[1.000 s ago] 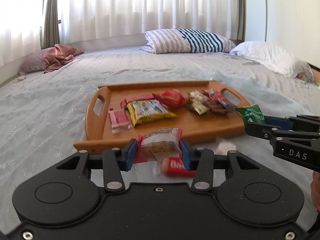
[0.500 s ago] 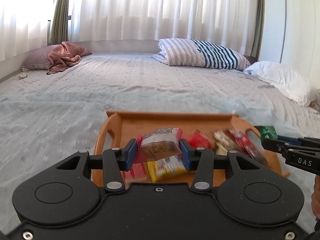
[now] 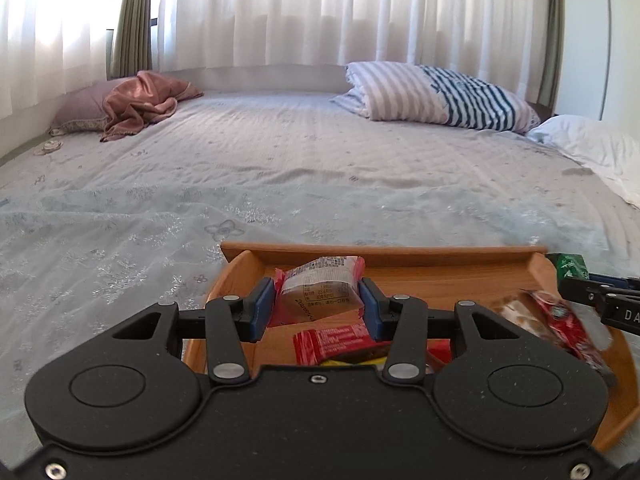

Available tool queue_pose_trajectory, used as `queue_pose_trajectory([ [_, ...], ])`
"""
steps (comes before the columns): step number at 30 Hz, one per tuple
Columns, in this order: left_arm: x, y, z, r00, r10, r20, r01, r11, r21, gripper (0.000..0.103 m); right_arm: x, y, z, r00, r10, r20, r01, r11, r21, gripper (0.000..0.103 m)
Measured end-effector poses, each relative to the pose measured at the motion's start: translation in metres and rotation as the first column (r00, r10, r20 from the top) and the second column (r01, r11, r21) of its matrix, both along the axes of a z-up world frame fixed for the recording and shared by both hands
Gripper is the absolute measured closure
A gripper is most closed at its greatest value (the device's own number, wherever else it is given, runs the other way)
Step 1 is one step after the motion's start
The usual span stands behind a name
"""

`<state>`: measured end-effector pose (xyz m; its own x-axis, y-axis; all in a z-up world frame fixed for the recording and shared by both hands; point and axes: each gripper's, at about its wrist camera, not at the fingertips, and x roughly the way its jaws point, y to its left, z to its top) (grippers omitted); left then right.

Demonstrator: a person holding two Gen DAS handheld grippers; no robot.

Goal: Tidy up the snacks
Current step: 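Carry the pink pack and green packet in both tools over the tray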

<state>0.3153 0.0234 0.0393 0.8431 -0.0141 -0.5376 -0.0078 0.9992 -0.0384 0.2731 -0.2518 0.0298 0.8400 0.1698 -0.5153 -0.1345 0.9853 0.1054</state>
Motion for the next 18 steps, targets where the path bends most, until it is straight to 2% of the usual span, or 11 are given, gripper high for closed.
queue_pose_trajectory([
  [13,0.032,0.012,-0.035,0.998,0.043,-0.045,-0.045,0.998,-0.033,0.059,0.019,0.011,-0.019,1.0,0.0,-0.006,0.0,1.0,-0.006,0.064],
  [18,0.035,0.012,-0.036,0.997,0.041,-0.058,-0.043,0.999,-0.026,0.059,0.019,0.008,-0.021,1.0,0.0,-0.011,0.0,1.0,0.009,0.065],
])
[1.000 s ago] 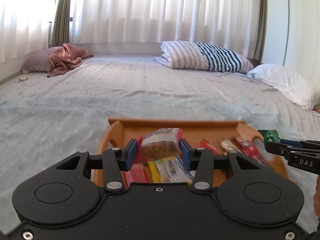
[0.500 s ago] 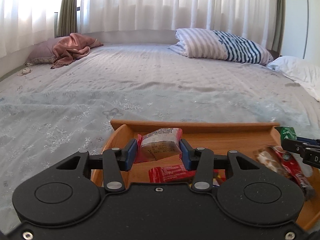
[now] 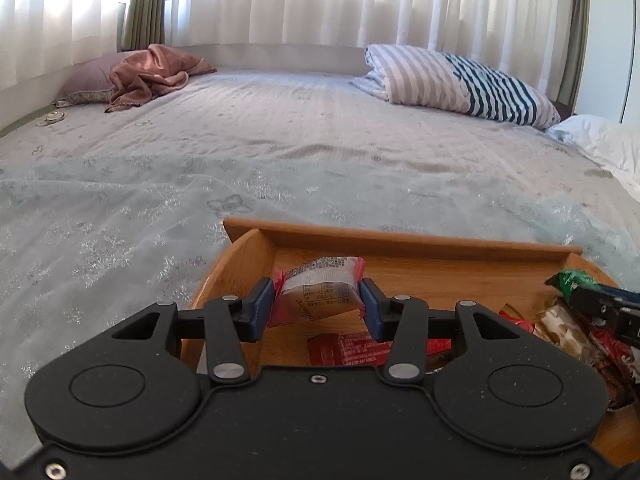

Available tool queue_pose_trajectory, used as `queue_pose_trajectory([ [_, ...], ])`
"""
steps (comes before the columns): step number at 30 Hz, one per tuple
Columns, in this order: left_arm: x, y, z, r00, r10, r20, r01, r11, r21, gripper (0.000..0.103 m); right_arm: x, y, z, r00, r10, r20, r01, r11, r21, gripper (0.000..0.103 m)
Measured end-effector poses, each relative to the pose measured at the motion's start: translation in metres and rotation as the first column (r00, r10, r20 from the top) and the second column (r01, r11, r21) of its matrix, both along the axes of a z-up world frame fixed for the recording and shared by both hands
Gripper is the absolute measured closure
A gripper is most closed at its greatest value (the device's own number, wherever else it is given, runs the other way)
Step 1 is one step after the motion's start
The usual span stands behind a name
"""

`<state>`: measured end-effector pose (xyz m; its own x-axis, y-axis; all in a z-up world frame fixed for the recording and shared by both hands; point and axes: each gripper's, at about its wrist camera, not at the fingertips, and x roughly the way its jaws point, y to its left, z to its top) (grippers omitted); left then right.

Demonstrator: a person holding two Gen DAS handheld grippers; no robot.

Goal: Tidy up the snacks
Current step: 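Carry the pink pack and green packet in both tools over the tray, then open both tools to drop the pink pack and green packet onto the tray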

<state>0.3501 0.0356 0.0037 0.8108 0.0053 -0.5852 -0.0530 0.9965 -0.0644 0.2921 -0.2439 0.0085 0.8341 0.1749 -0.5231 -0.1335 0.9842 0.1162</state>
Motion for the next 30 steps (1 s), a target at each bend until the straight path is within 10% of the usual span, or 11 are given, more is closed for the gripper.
queue_pose_trajectory([
  [15,0.001,-0.016,-0.003,1.0,0.001,-0.019,0.001,0.996,0.094,0.043,0.001,-0.001,-0.002,1.0,0.005,-0.002,-0.005,1.0,0.004,0.06],
  [30,-0.081,-0.025,0.039,0.995,-0.059,0.077,0.052,0.995,0.087,0.01,-0.077,-0.002,0.027,0.994,0.049,0.098,-0.05,0.999,0.014,0.025],
])
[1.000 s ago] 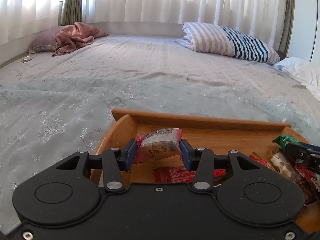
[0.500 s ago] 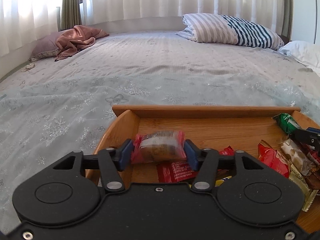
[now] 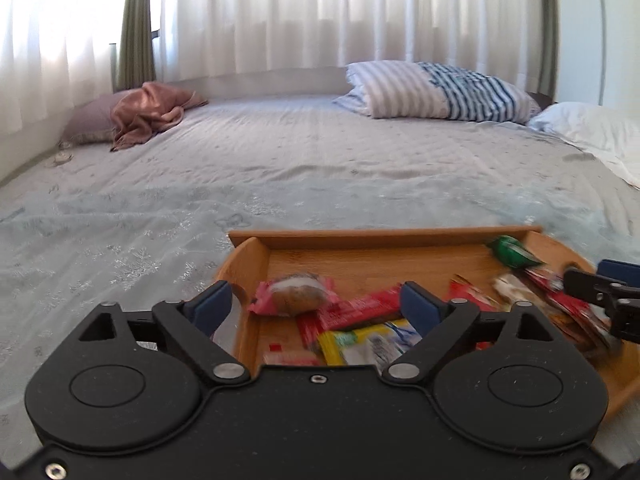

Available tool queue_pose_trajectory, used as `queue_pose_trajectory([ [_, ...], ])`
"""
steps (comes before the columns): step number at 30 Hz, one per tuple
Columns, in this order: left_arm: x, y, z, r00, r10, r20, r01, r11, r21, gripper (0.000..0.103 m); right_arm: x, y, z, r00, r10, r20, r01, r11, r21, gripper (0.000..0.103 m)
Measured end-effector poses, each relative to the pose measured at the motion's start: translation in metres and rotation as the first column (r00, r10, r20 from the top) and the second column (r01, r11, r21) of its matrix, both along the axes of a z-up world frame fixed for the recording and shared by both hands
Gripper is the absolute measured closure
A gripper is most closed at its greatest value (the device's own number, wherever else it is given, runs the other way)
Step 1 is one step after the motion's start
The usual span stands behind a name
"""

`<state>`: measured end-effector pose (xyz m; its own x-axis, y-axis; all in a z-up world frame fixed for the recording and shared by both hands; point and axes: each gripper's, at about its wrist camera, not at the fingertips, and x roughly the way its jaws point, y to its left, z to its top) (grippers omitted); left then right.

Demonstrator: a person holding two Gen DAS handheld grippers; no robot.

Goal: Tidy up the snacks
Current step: 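Open both tools to drop the pink pack and green packet onto the tray, then move both open tools back over the Biscoff pack and white packet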

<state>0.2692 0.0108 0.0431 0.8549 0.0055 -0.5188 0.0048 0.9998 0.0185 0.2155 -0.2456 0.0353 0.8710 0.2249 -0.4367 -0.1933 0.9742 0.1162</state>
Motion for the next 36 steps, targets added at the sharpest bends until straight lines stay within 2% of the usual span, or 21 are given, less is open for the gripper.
queue_pose_trajectory([
  [4,-0.031,-0.01,0.004,1.0,-0.03,-0.009,0.03,1.0,-0.001,0.007,-0.029,0.003,0.005,0.999,0.029,0.023,-0.029,1.0,-0.005,0.017],
  [16,-0.1,-0.024,-0.006,0.997,-0.065,-0.042,0.065,0.998,-0.005,0.003,-0.095,0.002,-0.005,0.995,0.099,0.033,-0.097,0.994,-0.047,0.012],
  [25,-0.126,-0.022,-0.03,0.994,-0.066,-0.09,0.063,0.997,-0.034,0.002,-0.11,-0.003,-0.027,0.993,0.116,-0.038,-0.118,0.992,-0.043,0.011],
  [29,-0.131,-0.023,-0.039,0.992,-0.073,-0.105,0.069,0.997,-0.033,0.002,-0.11,-0.006,-0.029,0.993,0.114,-0.042,-0.115,0.993,-0.031,0.009],
  [36,-0.136,-0.027,-0.049,0.99,-0.09,-0.109,0.087,0.996,-0.03,0.0,-0.113,0.004,-0.038,0.992,0.116,-0.048,-0.12,0.989,-0.086,0.009],
])
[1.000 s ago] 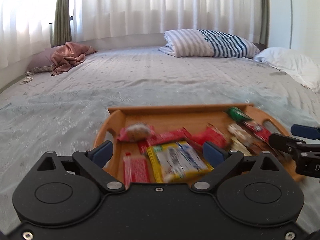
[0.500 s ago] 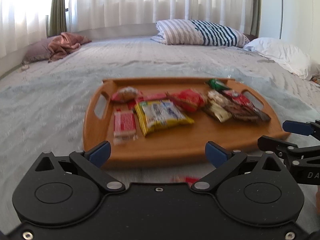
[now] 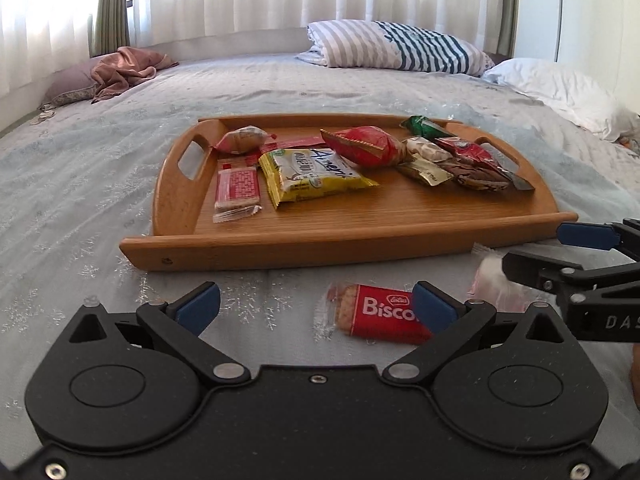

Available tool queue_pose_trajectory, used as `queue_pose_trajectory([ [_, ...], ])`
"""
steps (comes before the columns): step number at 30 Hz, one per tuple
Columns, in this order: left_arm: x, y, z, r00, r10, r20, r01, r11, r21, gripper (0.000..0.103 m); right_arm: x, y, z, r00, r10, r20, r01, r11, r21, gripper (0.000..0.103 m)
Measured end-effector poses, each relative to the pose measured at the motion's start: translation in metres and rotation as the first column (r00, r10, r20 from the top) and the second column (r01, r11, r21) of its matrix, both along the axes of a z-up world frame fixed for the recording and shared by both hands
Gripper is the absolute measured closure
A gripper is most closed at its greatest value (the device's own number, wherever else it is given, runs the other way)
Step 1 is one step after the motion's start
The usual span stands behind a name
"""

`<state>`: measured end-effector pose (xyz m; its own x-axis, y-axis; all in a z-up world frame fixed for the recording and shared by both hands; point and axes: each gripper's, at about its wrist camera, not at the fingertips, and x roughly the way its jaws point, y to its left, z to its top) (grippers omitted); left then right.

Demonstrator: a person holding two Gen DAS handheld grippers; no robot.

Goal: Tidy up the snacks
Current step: 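Move both open tools back over the Biscoff pack and white packet, then grasp the red Biscoff pack with the left tool while the right tool grasps the white packet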

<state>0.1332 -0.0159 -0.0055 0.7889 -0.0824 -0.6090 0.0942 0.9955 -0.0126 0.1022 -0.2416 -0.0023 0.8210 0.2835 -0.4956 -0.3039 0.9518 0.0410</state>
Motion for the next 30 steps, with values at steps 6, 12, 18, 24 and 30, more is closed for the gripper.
queue_pose_trajectory([
  [6,-0.002,-0.001,-0.003,1.0,-0.031,-0.003,0.031,0.999,-0.022,0.0,-0.005,0.006,-0.002,0.999,0.029,0.019,-0.029,0.999,-0.018,0.006],
  [12,-0.004,-0.001,-0.004,0.999,-0.044,-0.005,0.044,0.998,-0.036,0.001,-0.004,0.006,-0.002,0.999,0.049,0.01,-0.049,0.999,-0.013,0.005],
  [18,-0.009,-0.003,-0.002,0.993,-0.117,0.003,0.117,0.992,-0.056,0.012,-0.005,-0.009,0.008,0.996,0.094,0.0,-0.094,0.992,0.081,0.005],
  [24,-0.014,-0.018,-0.001,0.981,-0.192,0.019,0.192,0.981,0.003,0.017,-0.008,-0.021,0.004,0.998,0.056,-0.015,-0.055,0.996,0.076,0.005],
  [30,-0.02,-0.035,-0.003,0.965,-0.261,0.017,0.259,0.963,0.079,0.022,-0.008,-0.018,0.0,0.998,0.06,-0.028,-0.058,0.997,0.059,0.005],
])
